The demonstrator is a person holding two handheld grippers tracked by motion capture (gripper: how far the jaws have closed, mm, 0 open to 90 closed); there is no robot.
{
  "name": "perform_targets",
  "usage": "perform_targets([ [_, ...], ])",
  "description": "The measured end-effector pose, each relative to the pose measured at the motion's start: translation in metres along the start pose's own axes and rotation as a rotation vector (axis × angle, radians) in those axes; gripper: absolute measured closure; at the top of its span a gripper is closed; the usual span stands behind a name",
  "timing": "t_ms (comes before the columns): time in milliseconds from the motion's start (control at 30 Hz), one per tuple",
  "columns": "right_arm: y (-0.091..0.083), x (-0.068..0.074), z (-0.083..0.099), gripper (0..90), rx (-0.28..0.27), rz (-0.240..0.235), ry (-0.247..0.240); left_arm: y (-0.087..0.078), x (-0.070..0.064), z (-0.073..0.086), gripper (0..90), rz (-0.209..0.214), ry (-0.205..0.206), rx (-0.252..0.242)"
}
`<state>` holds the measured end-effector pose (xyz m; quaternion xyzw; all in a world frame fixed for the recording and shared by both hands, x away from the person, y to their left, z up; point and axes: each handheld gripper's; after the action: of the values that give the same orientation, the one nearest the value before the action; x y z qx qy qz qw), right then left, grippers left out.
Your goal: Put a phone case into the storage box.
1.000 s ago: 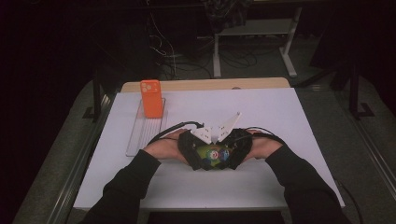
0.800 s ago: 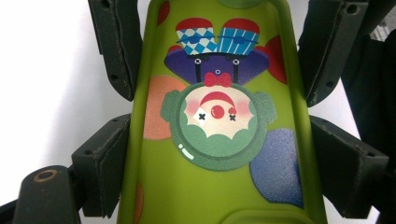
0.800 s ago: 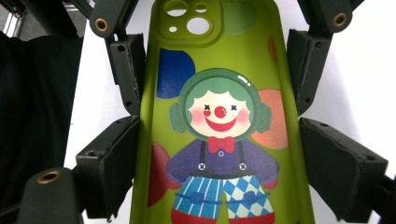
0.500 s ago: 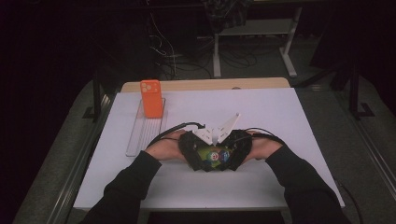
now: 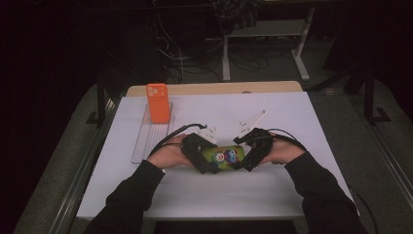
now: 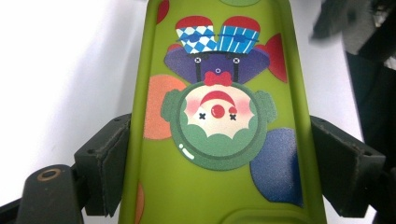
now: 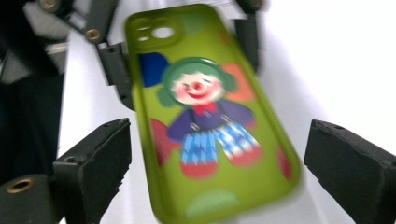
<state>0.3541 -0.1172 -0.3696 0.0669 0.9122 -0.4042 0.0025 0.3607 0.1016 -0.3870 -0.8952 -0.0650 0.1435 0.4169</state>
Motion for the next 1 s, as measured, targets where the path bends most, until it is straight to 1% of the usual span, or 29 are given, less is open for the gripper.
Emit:
perform_targets([
  [67, -0.005, -0.004, 0.005, 5.6, -0.017, 0.035, 0.039, -0.003, 0.001, 0.002, 15.7, -0.032, -0.005, 0.0],
  [100, -0.007, -0.007, 0.008, 5.4, -0.029, 0.057, 0.051, -0.004, 0.001, 0.004, 15.7, -0.047, -0.024, -0.009],
  [133, -0.009, -0.009, 0.012, 5.3, -0.037, 0.075, 0.079, -0.005, 0.002, 0.005, 15.7, -0.055, -0.042, -0.012],
  [167, -0.011, -0.008, 0.013, 5.0, -0.039, 0.088, 0.131, -0.006, 0.002, 0.006, 15.7, -0.062, -0.056, -0.014],
  [200, -0.013, -0.009, 0.014, 5.0, -0.043, 0.103, 0.146, -0.007, 0.002, 0.006, 15.7, -0.08, -0.068, -0.015],
  [233, -0.015, -0.009, 0.016, 4.7, -0.058, 0.117, 0.197, -0.007, 0.002, 0.007, 15.7, -0.092, -0.082, -0.014],
  [267, -0.017, -0.009, 0.018, 3.2, -0.063, 0.144, 0.242, -0.007, 0.002, 0.007, 15.7, -0.104, -0.103, -0.015],
  [300, -0.018, -0.009, 0.02, 2.7, -0.067, 0.163, 0.27, -0.008, 0.003, 0.007, 15.7, -0.113, -0.116, -0.017],
  [333, -0.019, -0.01, 0.022, 2.8, -0.079, 0.176, 0.28, -0.008, 0.003, 0.007, 15.7, -0.129, -0.155, -0.023],
  [367, -0.019, -0.01, 0.026, 3.3, -0.085, 0.197, 0.305, -0.008, 0.004, 0.006, 15.6, -0.147, -0.168, -0.027],
  [400, -0.019, -0.01, 0.028, 3.4, -0.084, 0.211, 0.316, -0.009, 0.004, 0.006, 15.7, -0.154, -0.187, -0.037],
  [433, -0.018, -0.008, 0.03, 3.4, -0.081, 0.223, 0.327, -0.009, 0.005, 0.006, 15.6, -0.16, -0.198, -0.043],
  [467, -0.017, -0.008, 0.031, 3.5, -0.075, 0.234, 0.331, -0.011, 0.005, 0.006, 15.6, -0.17, -0.217, -0.052],
  [500, -0.015, -0.005, 0.032, 3.5, -0.068, 0.248, 0.354, -0.012, 0.006, 0.006, 15.6, -0.171, -0.223, -0.052],
  [533, -0.014, -0.004, 0.033, 3.5, -0.065, 0.251, 0.359, -0.012, 0.005, 0.006, 15.6, -0.186, -0.241, -0.06],
  [567, -0.012, -0.003, 0.034, 4.0, -0.067, 0.247, 0.383, -0.013, 0.006, 0.006, 15.6, -0.193, -0.242, -0.052],
  [600, -0.011, -0.002, 0.035, 3.3, -0.068, 0.239, 0.394, -0.013, 0.005, 0.006, 15.6, -0.204, -0.252, -0.049],
  [633, -0.009, 0.0, 0.036, 1.6, -0.066, 0.25, 0.398, -0.013, 0.006, 0.006, 15.6, -0.216, -0.253, -0.042],
  [667, -0.007, 0.001, 0.036, 2.5, -0.061, 0.264, 0.401, -0.013, 0.006, 0.006, 15.6, -0.222, -0.266, -0.05],
  [700, -0.006, 0.004, 0.037, 3.7, -0.068, 0.287, 0.4, -0.012, 0.005, 0.006, 15.6, -0.225, -0.279, -0.062],
  [733, -0.005, 0.007, 0.037, 3.9, -0.086, 0.297, 0.4, -0.011, 0.005, 0.006, 15.6, -0.232, -0.286, -0.068],
  [767, -0.004, 0.009, 0.037, 4.2, -0.091, 0.319, 0.402, -0.012, 0.005, 0.006, 15.6, -0.235, -0.284, -0.061],
  [800, -0.002, 0.011, 0.038, 4.1, -0.092, 0.338, 0.403, -0.011, 0.004, 0.006, 15.6, -0.236, -0.29, -0.062],
  [833, -0.001, 0.013, 0.038, 3.4, -0.092, 0.347, 0.409, -0.011, 0.005, 0.006, 15.6, -0.239, -0.29, -0.06],
  [867, 0.001, 0.014, 0.039, 3.2, -0.085, 0.359, 0.405, -0.012, 0.006, 0.006, 15.6, -0.241, -0.283, -0.043],
  [900, 0.004, 0.016, 0.04, 2.3, -0.084, 0.374, 0.416, -0.012, 0.006, 0.006, 15.6, -0.242, -0.279, -0.038],
  [933, 0.005, 0.017, 0.04, 1.5, -0.087, 0.377, 0.43, -0.012, 0.006, 0.006, 15.6, -0.247, -0.278, -0.035],
  [967, 0.008, 0.019, 0.042, 1.5, -0.104, 0.372, 0.447, -0.011, 0.005, 0.006, 15.5, -0.248, -0.282, -0.036],
  [1000, 0.009, 0.019, 0.043, 1.5, -0.104, 0.377, 0.44, -0.011, 0.005, 0.005, 15.6, -0.249, -0.286, -0.037],
])
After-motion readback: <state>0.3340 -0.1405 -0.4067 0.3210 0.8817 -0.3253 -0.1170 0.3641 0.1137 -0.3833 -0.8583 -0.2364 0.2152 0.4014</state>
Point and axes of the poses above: each handheld gripper's, and its own axes: y roughly forward along the jaws, z roughly out of its underside, x roughly to its left, and after that the axes turned 10 degrees about -y, right-handed
